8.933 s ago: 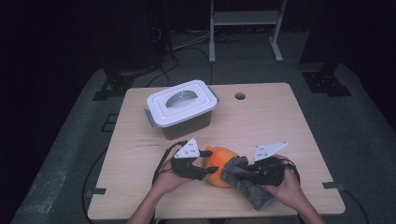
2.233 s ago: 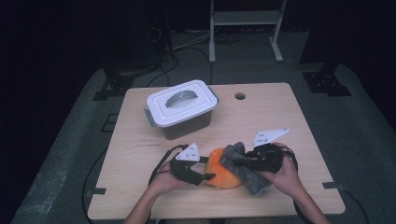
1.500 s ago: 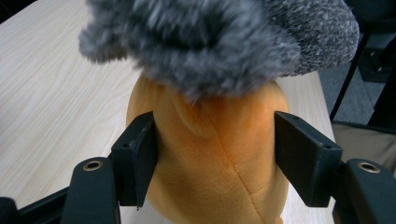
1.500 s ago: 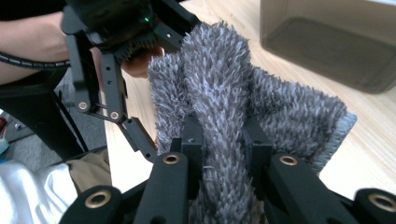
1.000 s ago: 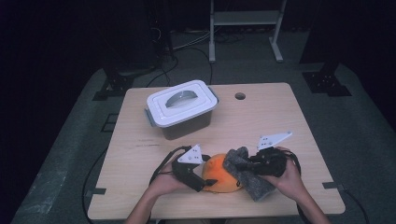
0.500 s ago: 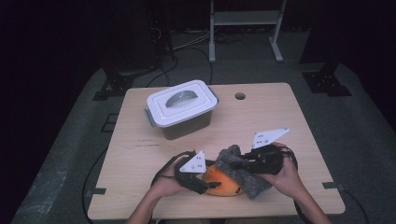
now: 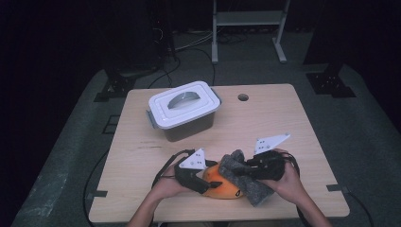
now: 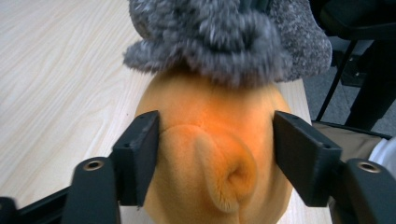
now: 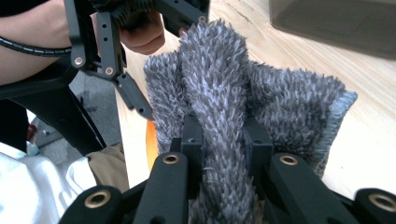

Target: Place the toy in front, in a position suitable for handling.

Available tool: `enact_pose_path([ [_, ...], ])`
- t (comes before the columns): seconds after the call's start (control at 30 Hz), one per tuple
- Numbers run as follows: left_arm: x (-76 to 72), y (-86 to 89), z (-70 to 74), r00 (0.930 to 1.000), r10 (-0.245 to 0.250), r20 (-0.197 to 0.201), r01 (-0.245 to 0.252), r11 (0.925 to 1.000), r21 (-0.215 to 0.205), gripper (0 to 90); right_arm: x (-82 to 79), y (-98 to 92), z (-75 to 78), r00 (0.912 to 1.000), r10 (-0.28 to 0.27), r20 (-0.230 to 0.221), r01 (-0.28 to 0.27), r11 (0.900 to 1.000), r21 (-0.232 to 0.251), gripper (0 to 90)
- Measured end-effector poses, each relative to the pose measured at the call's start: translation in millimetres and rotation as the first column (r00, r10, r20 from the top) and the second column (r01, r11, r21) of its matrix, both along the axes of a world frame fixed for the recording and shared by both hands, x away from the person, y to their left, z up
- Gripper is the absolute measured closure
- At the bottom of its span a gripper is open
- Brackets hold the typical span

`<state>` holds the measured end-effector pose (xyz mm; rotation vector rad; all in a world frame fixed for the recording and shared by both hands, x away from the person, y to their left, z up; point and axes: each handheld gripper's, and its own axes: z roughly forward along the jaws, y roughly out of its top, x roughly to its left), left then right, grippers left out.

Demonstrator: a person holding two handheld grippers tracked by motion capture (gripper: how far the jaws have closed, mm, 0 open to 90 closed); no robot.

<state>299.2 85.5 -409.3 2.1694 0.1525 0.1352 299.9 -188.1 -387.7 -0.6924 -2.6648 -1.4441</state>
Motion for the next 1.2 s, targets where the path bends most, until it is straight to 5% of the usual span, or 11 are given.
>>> enact_pose_path([
  [0.23, 4.9, 11.3, -5.0, 0.9996, -0.018, -0.023, 0.018, 0.9998, -0.001, 36.7, 2.3, -24.4, -23.1, 0.9958, -0.040, -0.082, 0.045, 0.997, 0.060, 74.6],
  [0.4, 8.3, 19.1, -6.8, 0.9982, -0.022, -0.056, 0.023, 0.9997, 0.007, 36.0, 0.6, -41.5, -38.7, 0.9888, -0.078, -0.127, 0.084, 0.996, 0.038, 74.5],
  [0.63, 5.5, 17.3, -5.5, 0.9978, -0.032, -0.058, 0.033, 0.9993, 0.017, 32.3, 0.4, -41.1, -26.3, 0.9912, -0.082, -0.104, 0.087, 0.995, 0.049, 74.3],
  [0.8, 6.0, 19.2, -5.4, 0.9985, -0.031, -0.046, 0.033, 0.9989, 0.033, 32.6, 4.3, -23.5, -12.9, 0.9966, -0.048, -0.068, 0.052, 0.997, 0.056, 74.4],
  [1.03, 7.8, 25.3, -8.5, 0.9964, -0.027, -0.080, 0.030, 0.9991, 0.031, 31.8, 3.4, -28.7, -28.4, 0.9938, -0.046, -0.102, 0.051, 0.998, 0.043, 74.1],
  [1.2, 6.9, 21.6, -7.7, 0.9965, -0.035, -0.075, 0.038, 0.9987, 0.033, 31.9, -1.9, -43.8, -40.3, 0.9890, -0.083, -0.122, 0.080, 0.996, -0.030, 73.9],
])
